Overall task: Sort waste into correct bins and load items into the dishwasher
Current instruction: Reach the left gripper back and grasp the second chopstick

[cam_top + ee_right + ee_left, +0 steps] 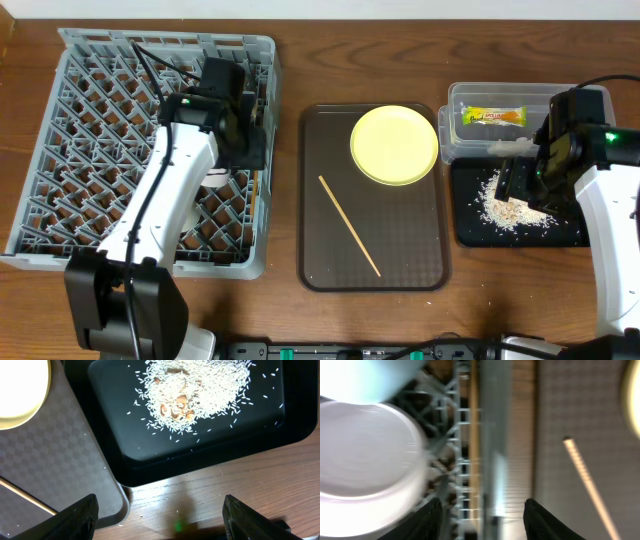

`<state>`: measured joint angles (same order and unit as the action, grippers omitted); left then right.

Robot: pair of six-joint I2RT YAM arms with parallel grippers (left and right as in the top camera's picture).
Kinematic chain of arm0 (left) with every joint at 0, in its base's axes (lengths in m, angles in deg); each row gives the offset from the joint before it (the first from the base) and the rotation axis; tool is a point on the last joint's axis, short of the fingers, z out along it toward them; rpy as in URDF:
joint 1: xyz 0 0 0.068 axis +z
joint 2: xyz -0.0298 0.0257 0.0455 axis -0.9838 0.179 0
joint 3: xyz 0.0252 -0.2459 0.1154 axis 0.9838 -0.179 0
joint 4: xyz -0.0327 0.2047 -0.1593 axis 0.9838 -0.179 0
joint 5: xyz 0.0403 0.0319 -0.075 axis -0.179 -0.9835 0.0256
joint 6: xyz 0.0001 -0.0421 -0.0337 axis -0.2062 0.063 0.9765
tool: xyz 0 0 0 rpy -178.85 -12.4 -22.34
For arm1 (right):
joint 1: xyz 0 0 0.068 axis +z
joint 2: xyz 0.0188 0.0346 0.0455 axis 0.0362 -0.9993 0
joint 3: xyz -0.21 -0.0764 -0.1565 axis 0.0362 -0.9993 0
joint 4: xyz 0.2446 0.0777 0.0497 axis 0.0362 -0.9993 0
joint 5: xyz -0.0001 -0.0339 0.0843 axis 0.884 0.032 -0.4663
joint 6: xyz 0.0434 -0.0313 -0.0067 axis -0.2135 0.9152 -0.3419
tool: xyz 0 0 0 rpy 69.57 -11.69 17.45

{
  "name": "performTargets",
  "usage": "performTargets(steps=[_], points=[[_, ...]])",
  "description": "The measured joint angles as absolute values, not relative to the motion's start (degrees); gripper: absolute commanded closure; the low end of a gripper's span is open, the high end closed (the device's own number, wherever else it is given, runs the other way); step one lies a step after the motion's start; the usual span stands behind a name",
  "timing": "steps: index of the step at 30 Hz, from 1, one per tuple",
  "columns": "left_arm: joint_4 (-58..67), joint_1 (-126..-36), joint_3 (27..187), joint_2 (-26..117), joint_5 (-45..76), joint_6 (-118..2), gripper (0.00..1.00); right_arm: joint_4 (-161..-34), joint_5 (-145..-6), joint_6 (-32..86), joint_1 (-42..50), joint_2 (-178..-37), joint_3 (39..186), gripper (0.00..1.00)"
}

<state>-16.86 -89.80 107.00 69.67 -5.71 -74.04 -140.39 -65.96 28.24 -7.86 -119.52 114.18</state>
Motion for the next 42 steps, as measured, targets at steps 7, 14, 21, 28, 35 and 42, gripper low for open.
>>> performTargets(steps=[7,14,21,28,35,42], points=[[-14.02,-99.19,107.0,69.02,-3.72,-58.01,0.39,-140.2,-65.99,28.24,-7.86,-119.52,114.18,0.22],[-11.07,-109.53,107.0,71.22,-8.96,-45.03,0.38,-140.24,-65.99,28.27,-7.86,-119.52,114.18,0.22],[-10.22,-115.39,106.98,81.04,-11.41,-37.29,0.38,-140.24,-65.99,28.38,-7.86,-119.52,114.18,0.22],[-7.53,-117.79,106.98,88.56,-11.04,-34.06,0.38,-140.24,-65.99,28.38,-7.86,-119.52,114.18,0.22],[-6.59,-118.87,106.98,91.59,-9.07,-33.16,0.39,-140.22,-65.99,28.38,-7.86,-119.52,114.18,0.21],[-7.11,-118.84,106.98,91.72,-7.74,-33.16,0.77,-140.24,-65.99,28.38,-7.86,-119.52,114.18,0.22]])
